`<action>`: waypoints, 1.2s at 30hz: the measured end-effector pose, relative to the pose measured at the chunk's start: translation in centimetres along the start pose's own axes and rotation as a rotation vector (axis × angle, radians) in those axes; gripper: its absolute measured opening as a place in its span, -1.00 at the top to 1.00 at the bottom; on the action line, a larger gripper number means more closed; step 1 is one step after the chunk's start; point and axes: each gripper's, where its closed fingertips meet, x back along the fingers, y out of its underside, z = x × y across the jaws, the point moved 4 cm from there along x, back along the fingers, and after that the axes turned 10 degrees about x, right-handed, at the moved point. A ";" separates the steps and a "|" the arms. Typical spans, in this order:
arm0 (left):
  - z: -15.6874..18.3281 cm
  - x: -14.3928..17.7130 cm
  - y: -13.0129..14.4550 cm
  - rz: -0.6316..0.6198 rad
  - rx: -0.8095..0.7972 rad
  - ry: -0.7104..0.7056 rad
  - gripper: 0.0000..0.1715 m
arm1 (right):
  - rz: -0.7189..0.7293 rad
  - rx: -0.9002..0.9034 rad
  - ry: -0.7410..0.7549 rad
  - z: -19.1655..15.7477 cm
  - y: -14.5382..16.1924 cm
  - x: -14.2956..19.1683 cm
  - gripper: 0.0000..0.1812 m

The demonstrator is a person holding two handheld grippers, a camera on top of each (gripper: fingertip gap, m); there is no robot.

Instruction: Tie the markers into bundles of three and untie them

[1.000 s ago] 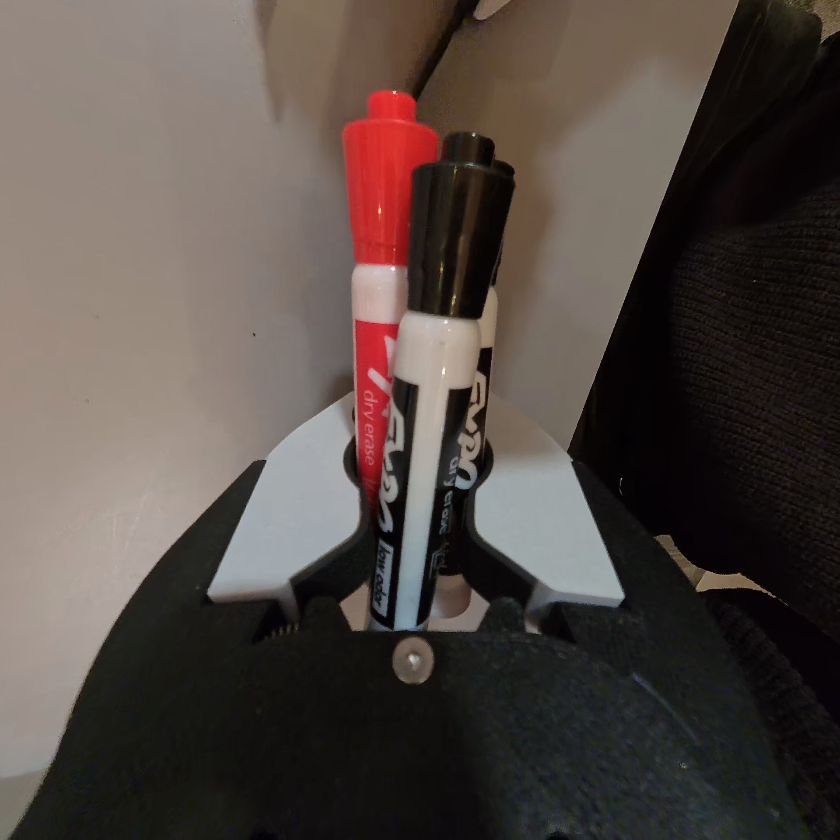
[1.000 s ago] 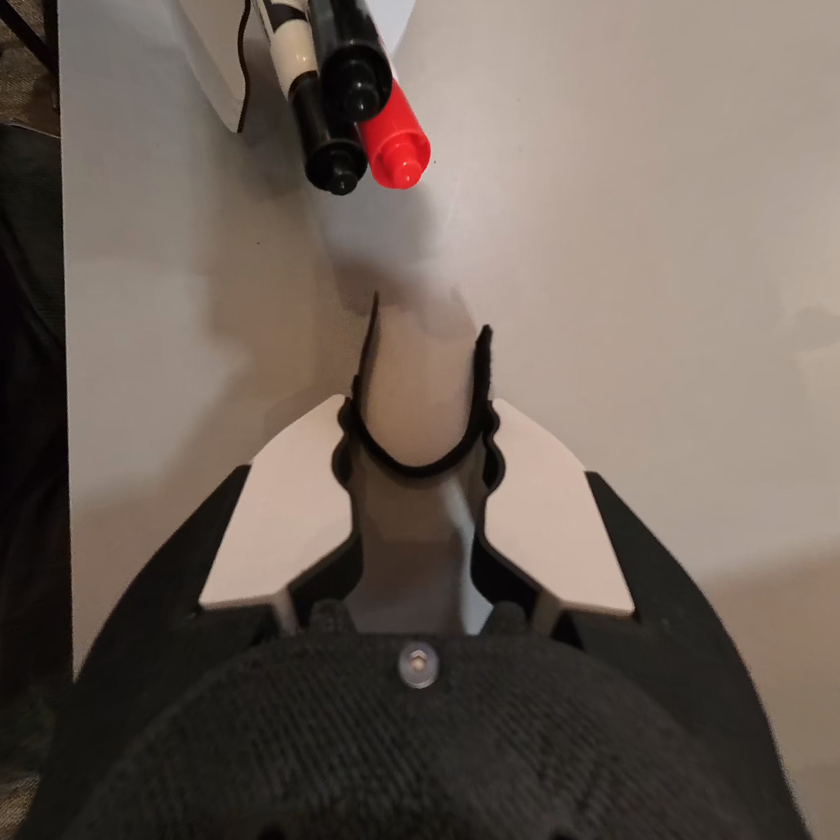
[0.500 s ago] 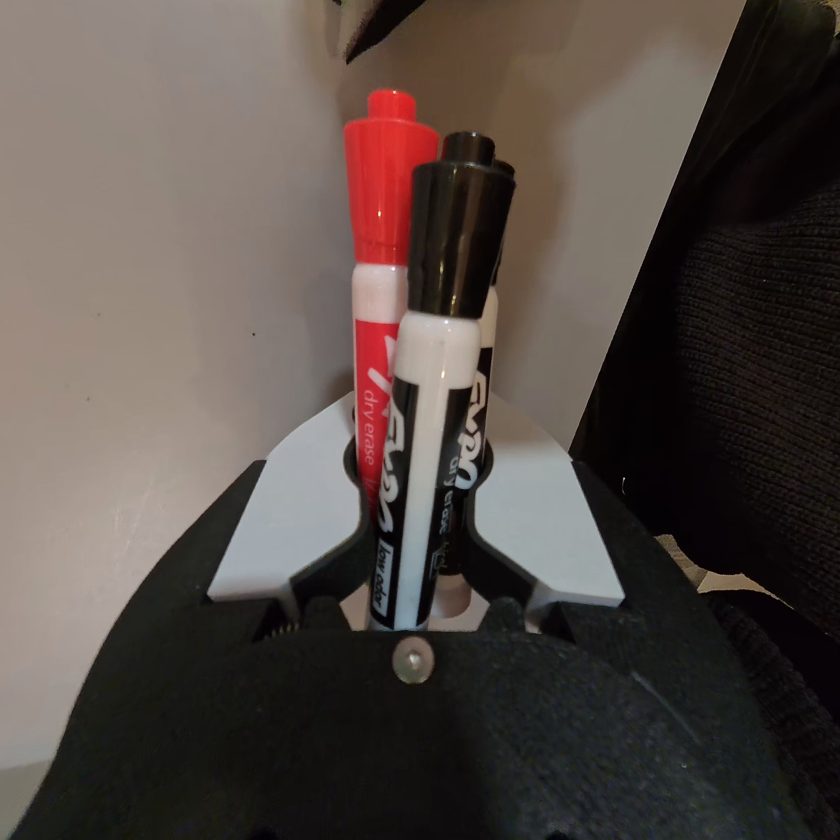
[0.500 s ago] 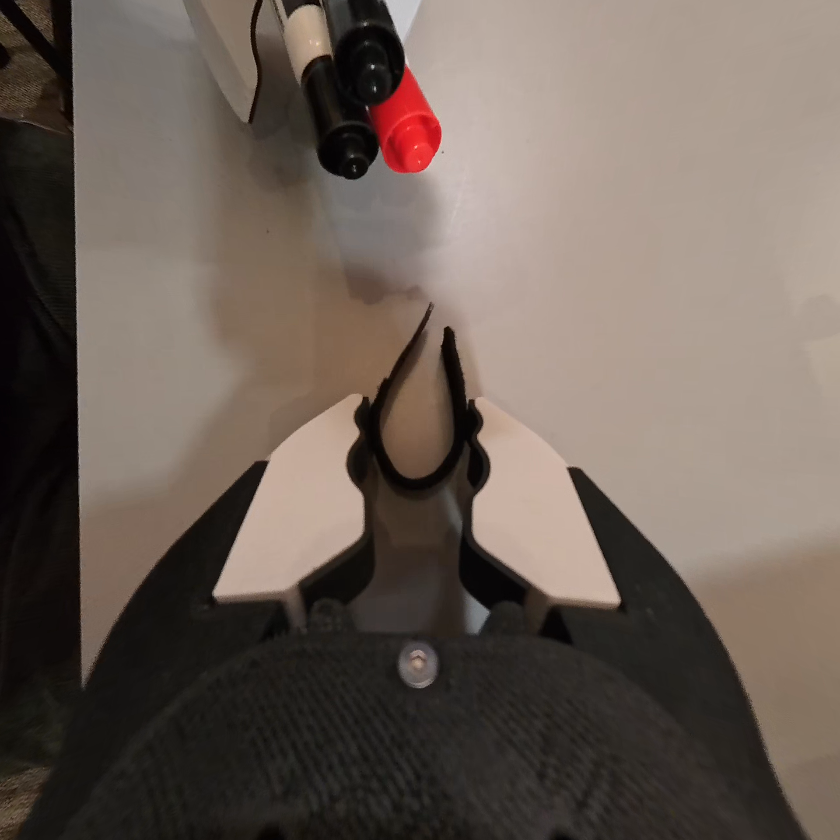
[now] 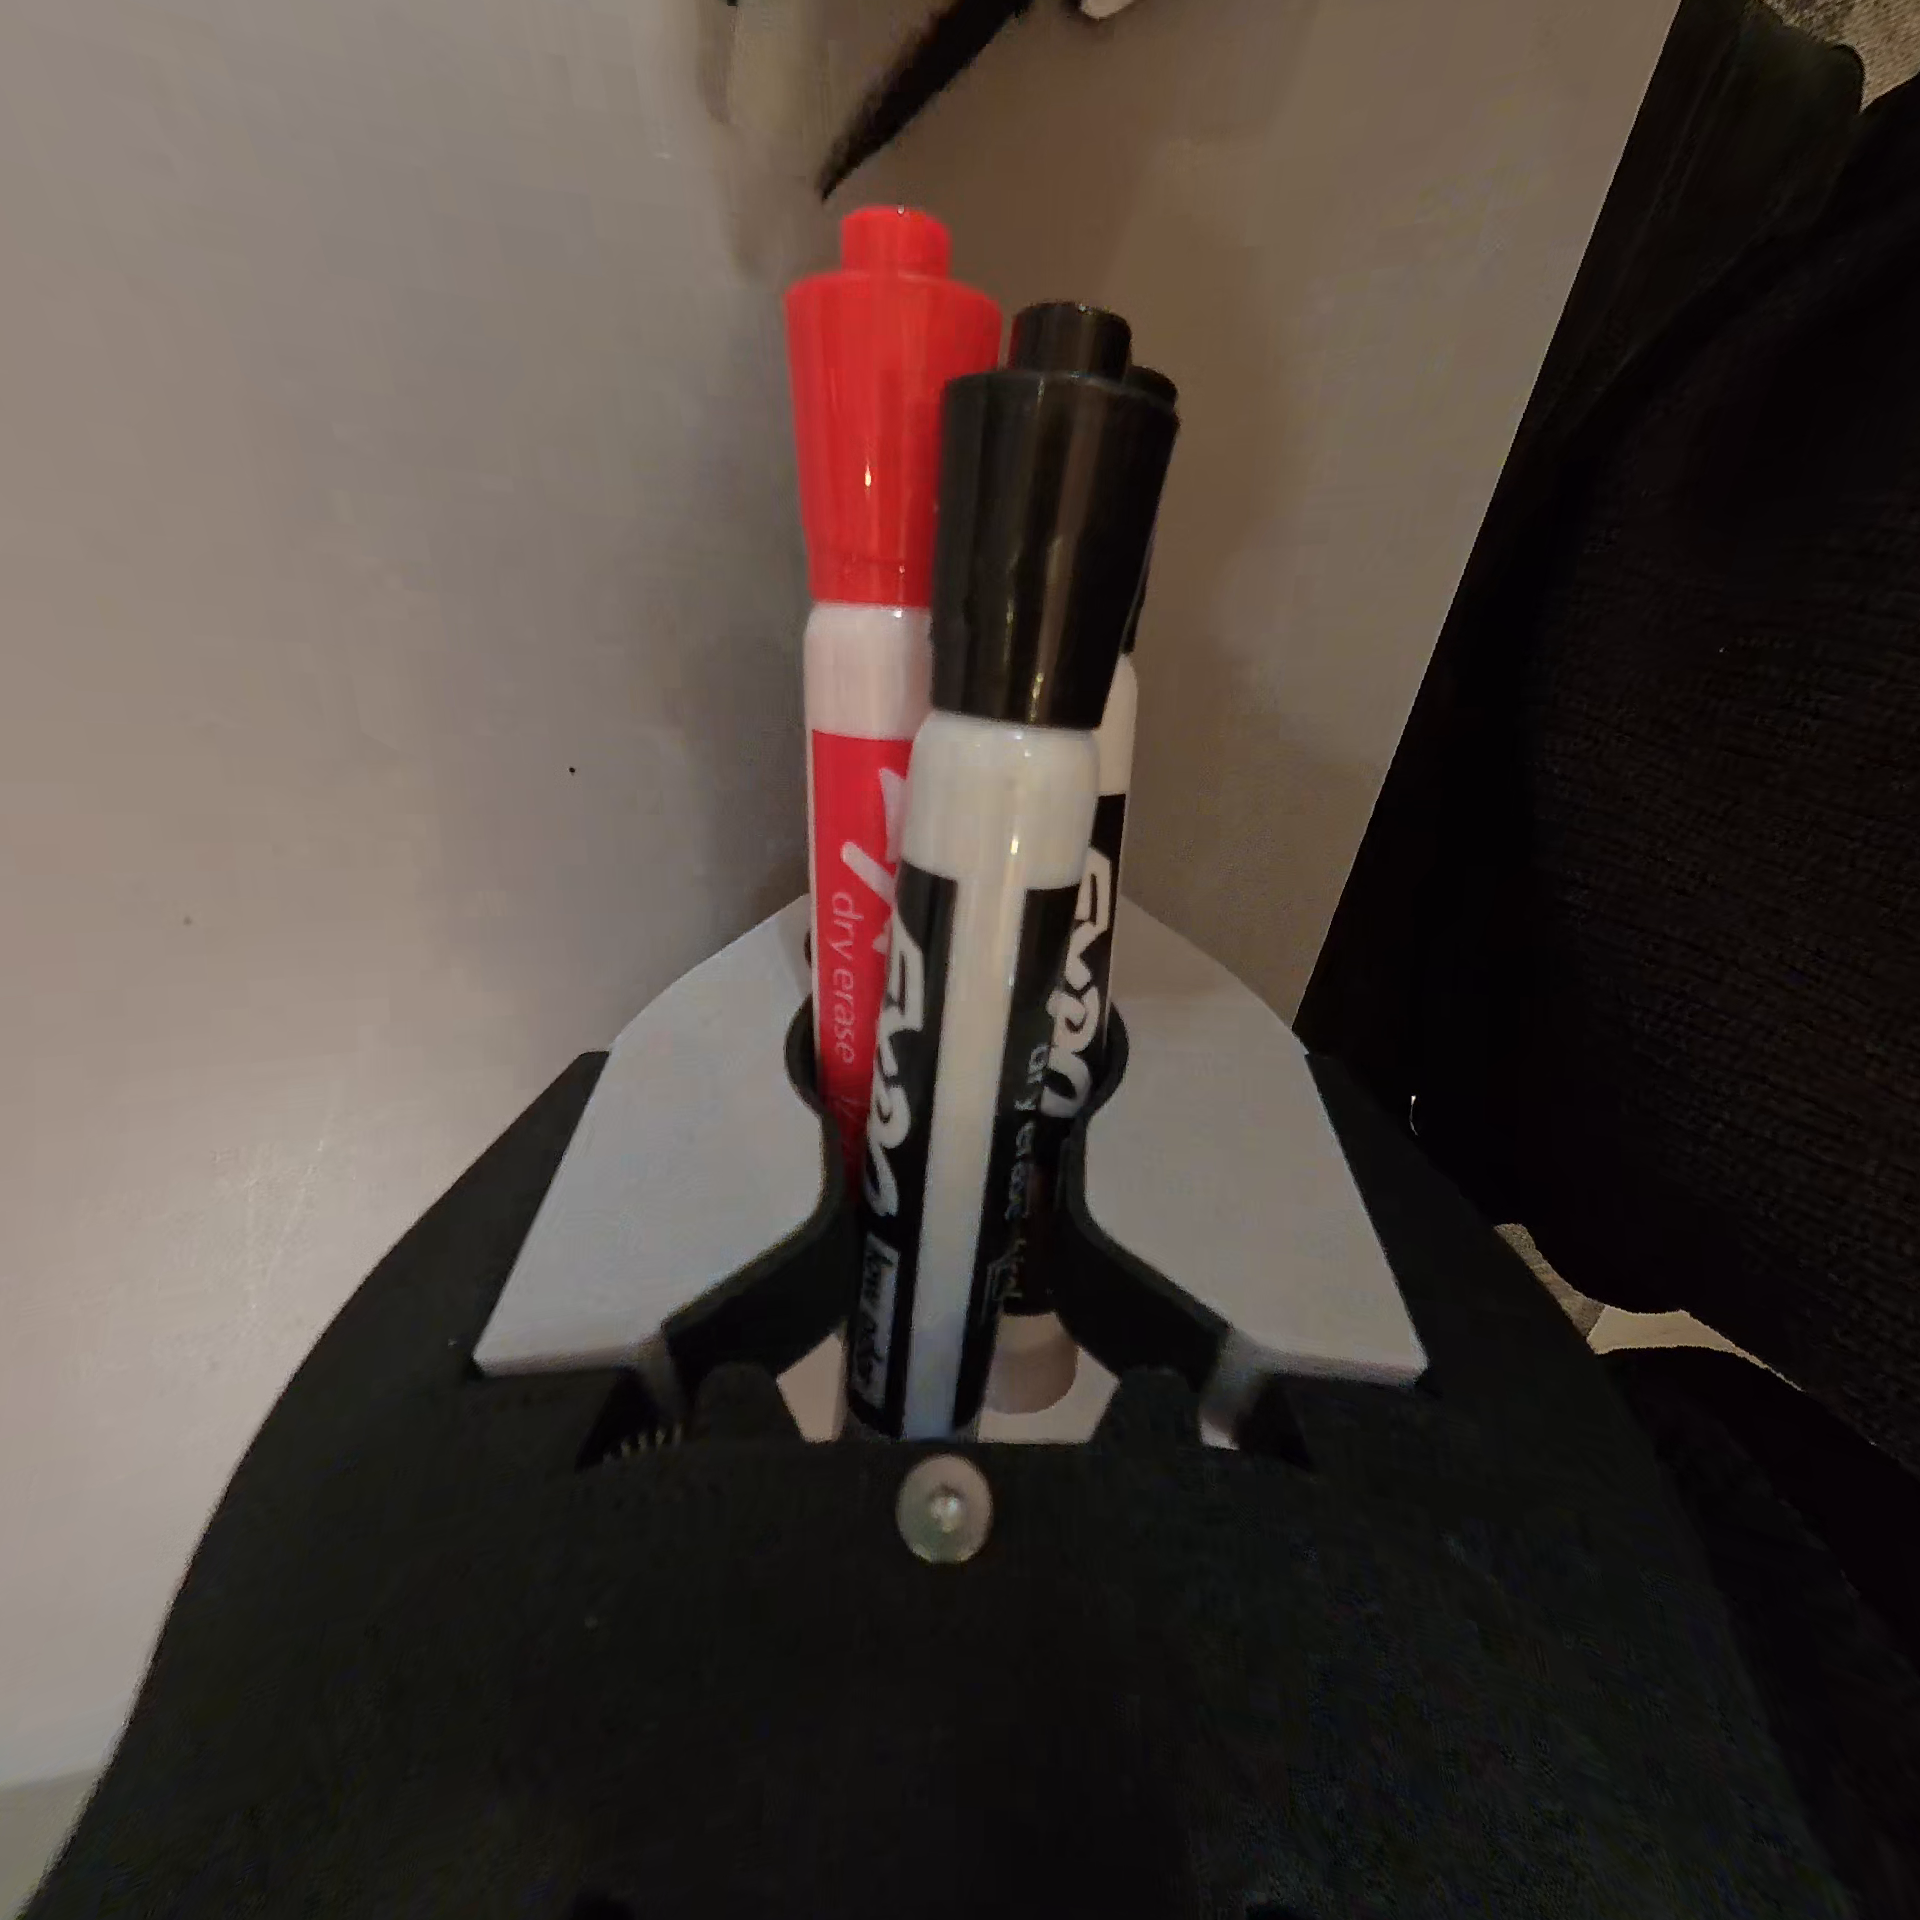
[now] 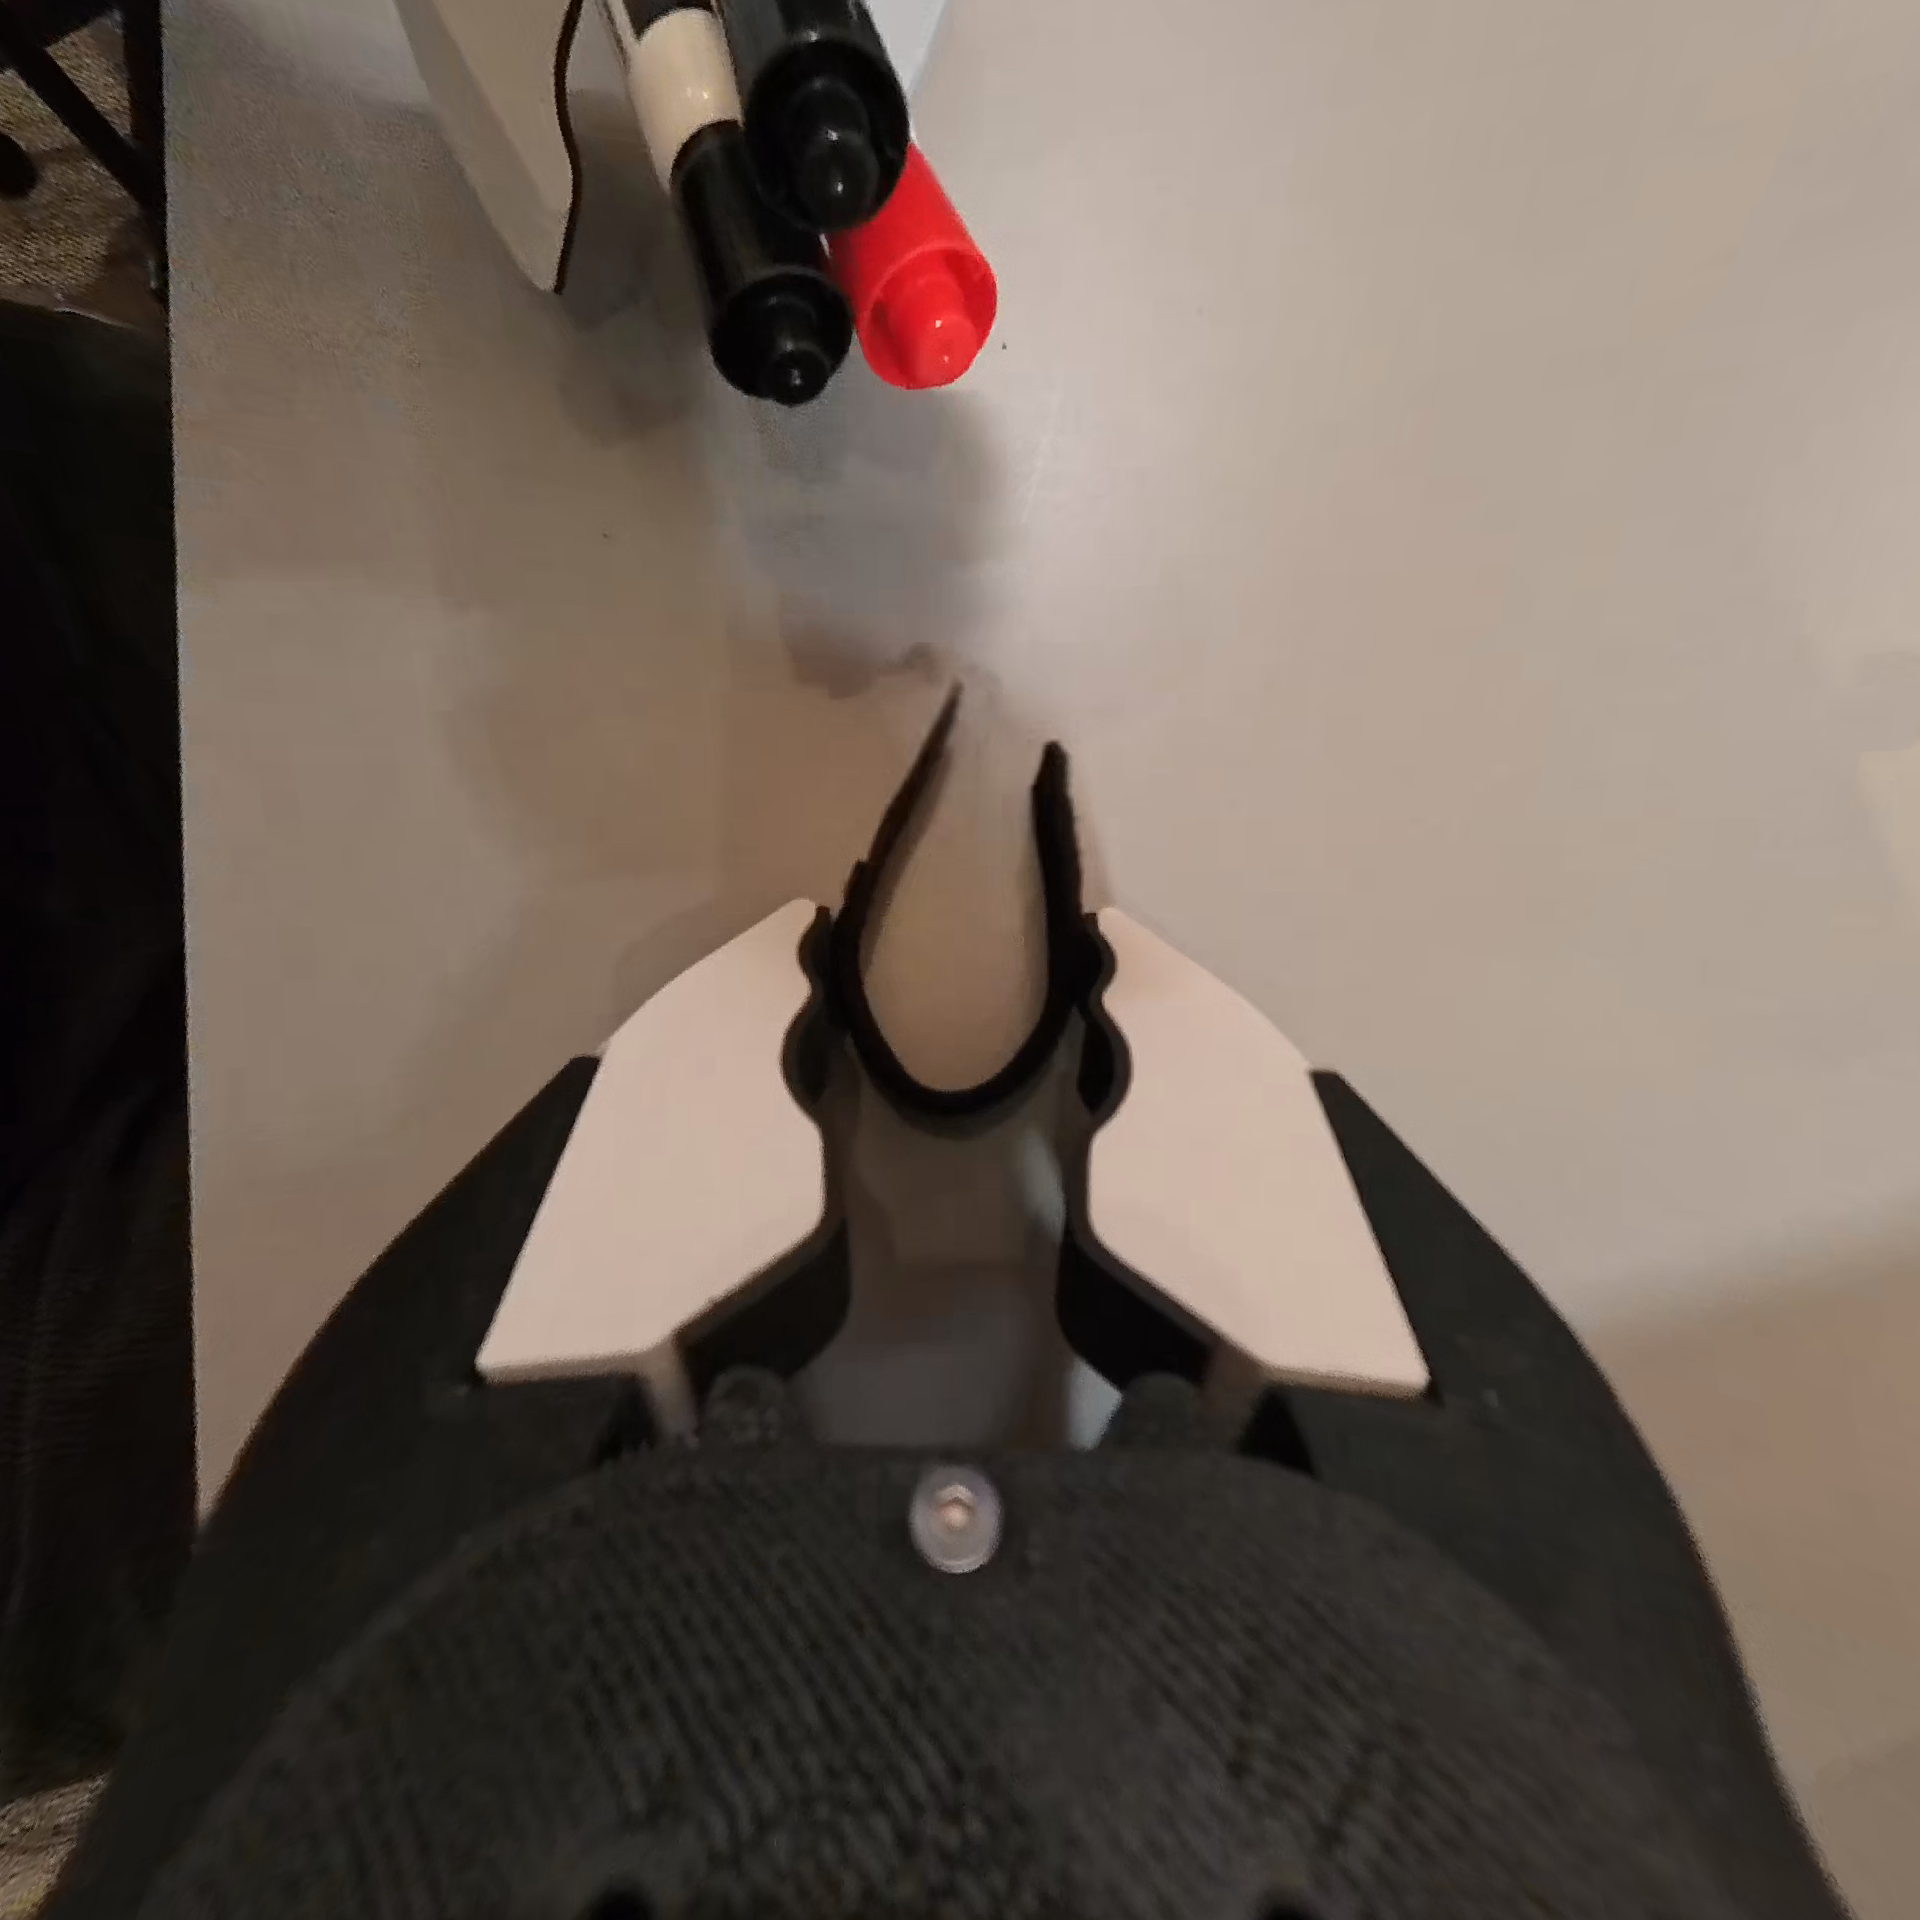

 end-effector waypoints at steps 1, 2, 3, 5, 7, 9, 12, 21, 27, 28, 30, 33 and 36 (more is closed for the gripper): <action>0.0 0.0 0.0 0.000 0.000 0.000 0.48 | -0.001 -0.001 -0.002 0.0 0.0 0.0 0.48; 0.0 0.0 0.0 0.000 0.000 -0.001 0.48 | -0.005 0.001 -0.003 -0.1 0.0 0.0 0.46; 0.0 0.0 0.0 0.000 0.000 -0.001 0.48 | -0.009 0.003 -0.004 -0.1 0.0 0.0 0.44; 0.0 0.0 0.0 0.000 0.001 0.000 0.48 | -0.020 0.005 -0.007 -0.3 -0.1 0.0 0.41; 0.0 0.0 0.0 0.001 0.002 0.000 0.48 | -0.038 0.010 -0.007 -0.4 0.0 0.1 0.37; 0.0 0.0 0.0 0.001 0.003 0.000 0.49 | -0.063 0.021 0.003 -0.4 0.0 0.3 0.33; 0.0 0.0 0.0 0.000 0.002 0.000 0.49 | -0.089 0.029 0.018 -0.4 0.0 0.7 0.26; 0.0 0.0 0.0 0.000 0.001 -0.001 0.49 | -0.118 0.010 0.027 -0.5 -0.9 0.4 0.12; 0.0 0.0 0.0 -0.002 0.000 -0.005 0.49 | -0.115 -0.035 0.009 -0.2 -1.5 -0.4 0.01; 0.0 0.0 0.0 -0.003 0.000 -0.007 0.49 | -0.123 -0.033 0.010 -0.2 -1.4 -0.5 0.01; 0.1 0.0 0.0 -0.005 0.000 -0.008 0.49 | -0.131 -0.021 0.015 -0.3 -1.1 -0.7 0.06; 0.1 0.0 0.0 -0.007 -0.001 -0.006 0.49 | -0.099 -0.002 0.027 -0.5 -1.2 -0.6 0.23; 0.1 0.0 0.0 -0.006 -0.001 -0.004 0.49 | -0.062 0.000 0.036 -0.4 -1.4 -0.4 0.36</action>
